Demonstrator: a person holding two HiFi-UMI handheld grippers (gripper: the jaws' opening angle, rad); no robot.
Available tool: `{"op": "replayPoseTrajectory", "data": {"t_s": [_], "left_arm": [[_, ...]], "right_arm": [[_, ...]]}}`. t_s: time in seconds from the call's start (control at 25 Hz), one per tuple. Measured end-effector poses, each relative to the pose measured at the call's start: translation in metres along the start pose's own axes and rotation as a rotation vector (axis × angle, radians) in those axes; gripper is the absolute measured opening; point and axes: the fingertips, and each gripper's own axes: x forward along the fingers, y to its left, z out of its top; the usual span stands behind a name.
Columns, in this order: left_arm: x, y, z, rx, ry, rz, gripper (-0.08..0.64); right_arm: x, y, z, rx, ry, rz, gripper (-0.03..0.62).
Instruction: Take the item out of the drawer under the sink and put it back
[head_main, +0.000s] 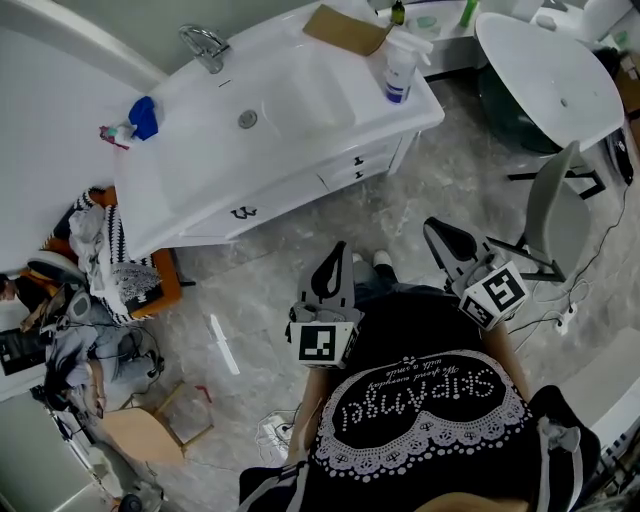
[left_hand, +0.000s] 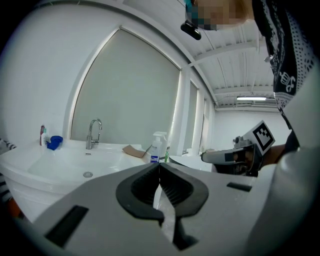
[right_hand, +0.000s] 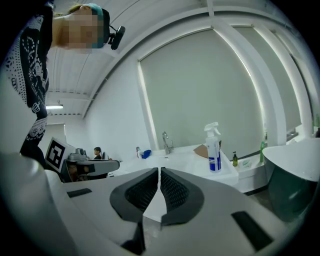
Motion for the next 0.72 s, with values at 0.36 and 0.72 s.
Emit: {"op": "replayPoseTrajectory", "data": {"t_s": [0.36, 0.72], "left_arm": [[-0.005, 0.023, 0.018, -0.041, -0.011, 0.003, 0.006], [-0.002, 0.034, 0.011, -0.039, 0.034, -0.058, 0.006]], "right_arm": [[0.015, 0.019, -0.004, -0.005, 0.046, -0.044, 0.028], [0.015, 0.022, -0.003, 0.026, 0.027, -0.116, 0.028]]}}
